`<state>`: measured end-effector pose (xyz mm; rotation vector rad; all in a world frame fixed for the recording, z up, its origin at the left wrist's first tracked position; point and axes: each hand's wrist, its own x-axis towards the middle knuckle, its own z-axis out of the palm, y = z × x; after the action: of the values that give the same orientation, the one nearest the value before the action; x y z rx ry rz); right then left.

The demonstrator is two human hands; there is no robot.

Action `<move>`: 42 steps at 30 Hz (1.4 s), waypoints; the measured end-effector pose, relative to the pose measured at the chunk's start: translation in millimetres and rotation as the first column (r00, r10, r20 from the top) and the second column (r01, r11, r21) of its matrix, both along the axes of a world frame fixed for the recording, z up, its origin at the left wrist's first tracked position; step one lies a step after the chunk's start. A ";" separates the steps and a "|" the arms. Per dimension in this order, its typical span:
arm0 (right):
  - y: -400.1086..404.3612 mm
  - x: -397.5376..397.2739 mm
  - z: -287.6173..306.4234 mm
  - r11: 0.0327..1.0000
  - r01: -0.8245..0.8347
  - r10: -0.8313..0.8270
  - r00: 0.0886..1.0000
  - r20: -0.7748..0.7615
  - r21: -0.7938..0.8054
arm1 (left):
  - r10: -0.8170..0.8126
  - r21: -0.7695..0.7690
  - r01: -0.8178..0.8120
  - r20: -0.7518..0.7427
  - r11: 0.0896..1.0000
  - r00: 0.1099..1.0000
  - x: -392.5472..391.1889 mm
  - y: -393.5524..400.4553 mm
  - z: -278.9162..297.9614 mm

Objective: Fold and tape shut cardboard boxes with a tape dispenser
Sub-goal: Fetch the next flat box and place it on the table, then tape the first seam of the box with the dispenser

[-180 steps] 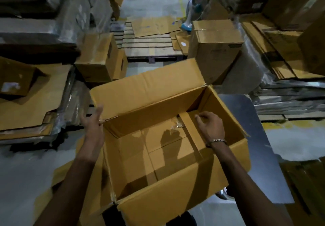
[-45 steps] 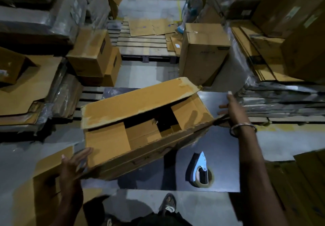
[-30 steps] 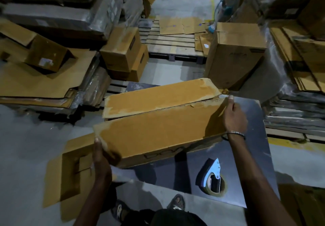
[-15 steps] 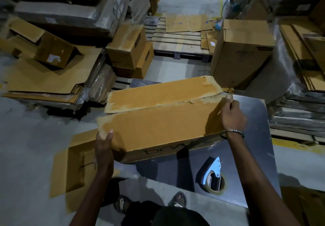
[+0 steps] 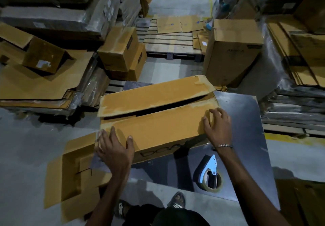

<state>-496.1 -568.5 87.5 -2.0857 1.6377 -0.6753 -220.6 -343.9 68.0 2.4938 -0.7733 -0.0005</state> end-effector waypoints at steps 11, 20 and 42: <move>118.3 -58.9 -99.7 0.864 0.294 -0.252 0.955 -0.153 0.408 | -0.466 0.122 0.450 0.222 0.885 0.857 -18.5 -101.4 14.2; 142.4 -30.1 -133.5 0.740 0.388 -0.235 0.914 -0.330 0.549 | -0.540 0.363 0.514 -0.033 0.777 0.841 -18.0 -123.3 -6.4; 143.1 54.4 76.2 0.936 0.250 -0.349 0.763 0.545 0.250 | -0.607 -0.407 0.513 -0.730 0.756 0.314 24.4 -128.0 48.1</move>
<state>-441.7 -425.4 163.8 -1.3082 1.5917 -1.1146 -196.1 -471.9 116.1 1.6083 -1.0819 -1.3004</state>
